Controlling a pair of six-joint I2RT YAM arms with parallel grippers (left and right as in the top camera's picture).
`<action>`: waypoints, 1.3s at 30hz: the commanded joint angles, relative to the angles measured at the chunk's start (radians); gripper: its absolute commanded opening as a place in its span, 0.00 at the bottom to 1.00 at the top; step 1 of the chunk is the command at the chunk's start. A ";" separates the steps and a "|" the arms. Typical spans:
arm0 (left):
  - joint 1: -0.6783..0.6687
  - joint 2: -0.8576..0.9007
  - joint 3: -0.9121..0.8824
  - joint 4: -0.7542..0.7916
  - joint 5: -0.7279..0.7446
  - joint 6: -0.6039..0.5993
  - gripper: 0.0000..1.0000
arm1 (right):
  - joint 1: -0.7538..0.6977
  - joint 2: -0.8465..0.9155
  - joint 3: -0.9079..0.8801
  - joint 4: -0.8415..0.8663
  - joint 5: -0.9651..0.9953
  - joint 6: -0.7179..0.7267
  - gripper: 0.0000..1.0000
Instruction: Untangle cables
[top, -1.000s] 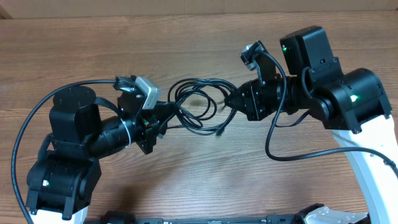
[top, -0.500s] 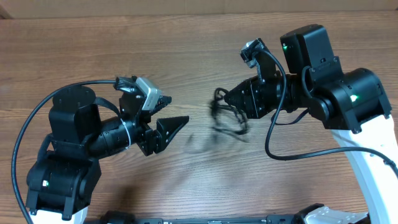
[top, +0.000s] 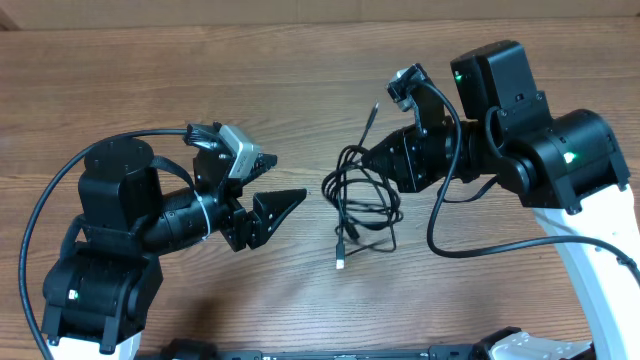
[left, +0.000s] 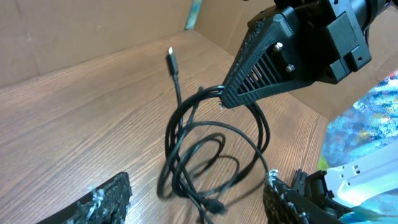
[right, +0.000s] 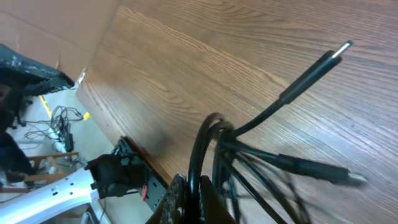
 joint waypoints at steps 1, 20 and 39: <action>-0.003 -0.010 0.015 0.004 0.019 0.015 0.69 | -0.001 -0.023 0.032 0.010 -0.073 -0.009 0.04; -0.003 -0.006 0.015 -0.146 -0.140 0.167 0.71 | -0.001 -0.023 0.032 0.144 -0.324 0.006 0.04; -0.003 0.060 0.015 -0.141 -0.176 0.191 0.18 | -0.001 -0.023 0.032 0.291 -0.637 0.146 0.04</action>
